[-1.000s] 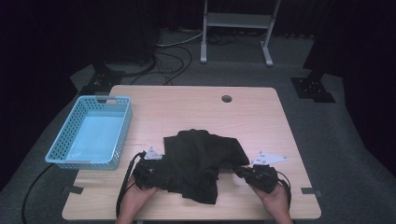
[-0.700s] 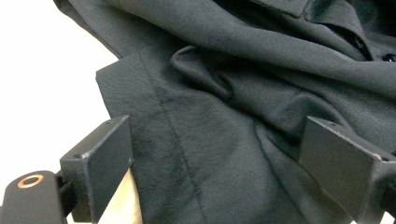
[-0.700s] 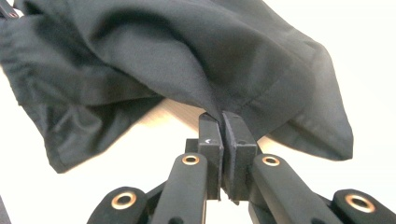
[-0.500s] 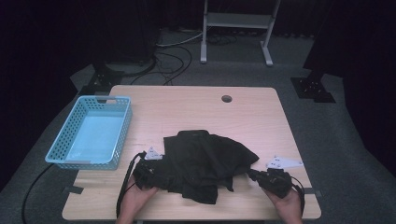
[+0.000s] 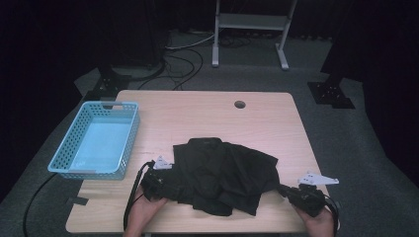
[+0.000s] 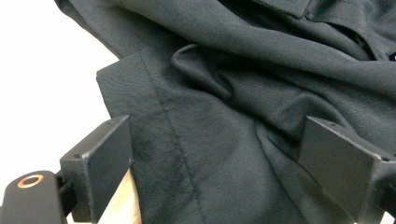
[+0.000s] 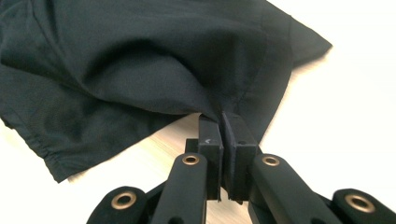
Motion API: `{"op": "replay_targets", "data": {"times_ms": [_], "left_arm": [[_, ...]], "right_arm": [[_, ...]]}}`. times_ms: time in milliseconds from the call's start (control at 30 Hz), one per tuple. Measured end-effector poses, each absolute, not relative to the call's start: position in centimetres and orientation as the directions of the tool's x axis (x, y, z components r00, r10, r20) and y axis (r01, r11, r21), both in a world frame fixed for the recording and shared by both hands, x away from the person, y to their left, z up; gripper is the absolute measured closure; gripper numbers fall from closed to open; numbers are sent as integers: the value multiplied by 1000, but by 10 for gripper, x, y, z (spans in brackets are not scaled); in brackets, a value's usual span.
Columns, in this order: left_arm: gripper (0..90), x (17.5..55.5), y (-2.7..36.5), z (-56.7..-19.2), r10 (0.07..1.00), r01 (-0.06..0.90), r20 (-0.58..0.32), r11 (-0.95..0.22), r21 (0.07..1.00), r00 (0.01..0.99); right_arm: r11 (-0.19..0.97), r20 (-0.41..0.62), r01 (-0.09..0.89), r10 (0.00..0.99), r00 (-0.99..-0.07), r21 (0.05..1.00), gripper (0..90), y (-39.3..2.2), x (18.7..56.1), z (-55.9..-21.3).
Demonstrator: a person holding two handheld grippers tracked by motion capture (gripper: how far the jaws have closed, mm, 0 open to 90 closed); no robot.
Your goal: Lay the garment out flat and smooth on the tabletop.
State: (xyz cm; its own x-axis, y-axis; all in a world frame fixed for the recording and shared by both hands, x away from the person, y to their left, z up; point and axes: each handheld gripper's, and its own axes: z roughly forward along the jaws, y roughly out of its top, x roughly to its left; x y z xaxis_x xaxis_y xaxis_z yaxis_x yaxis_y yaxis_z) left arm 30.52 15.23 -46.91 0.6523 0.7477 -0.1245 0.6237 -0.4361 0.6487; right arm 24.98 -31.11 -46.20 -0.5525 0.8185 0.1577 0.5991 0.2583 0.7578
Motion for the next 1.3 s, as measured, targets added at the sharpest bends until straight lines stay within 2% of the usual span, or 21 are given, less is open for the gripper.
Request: {"op": "replay_targets", "data": {"times_ms": [867, 1300], "left_arm": [[97, 308, 151, -469, 749, 627, -125, -437, 645, 650], [97, 308, 150, -468, 753, 631, -124, -437, 642, 647]], "right_arm": [[154, 174, 642, 892, -418, 751, 871, -375, 228, -468], [126, 184, 648, 903, -389, 752, 854, -386, 223, -468]]}}
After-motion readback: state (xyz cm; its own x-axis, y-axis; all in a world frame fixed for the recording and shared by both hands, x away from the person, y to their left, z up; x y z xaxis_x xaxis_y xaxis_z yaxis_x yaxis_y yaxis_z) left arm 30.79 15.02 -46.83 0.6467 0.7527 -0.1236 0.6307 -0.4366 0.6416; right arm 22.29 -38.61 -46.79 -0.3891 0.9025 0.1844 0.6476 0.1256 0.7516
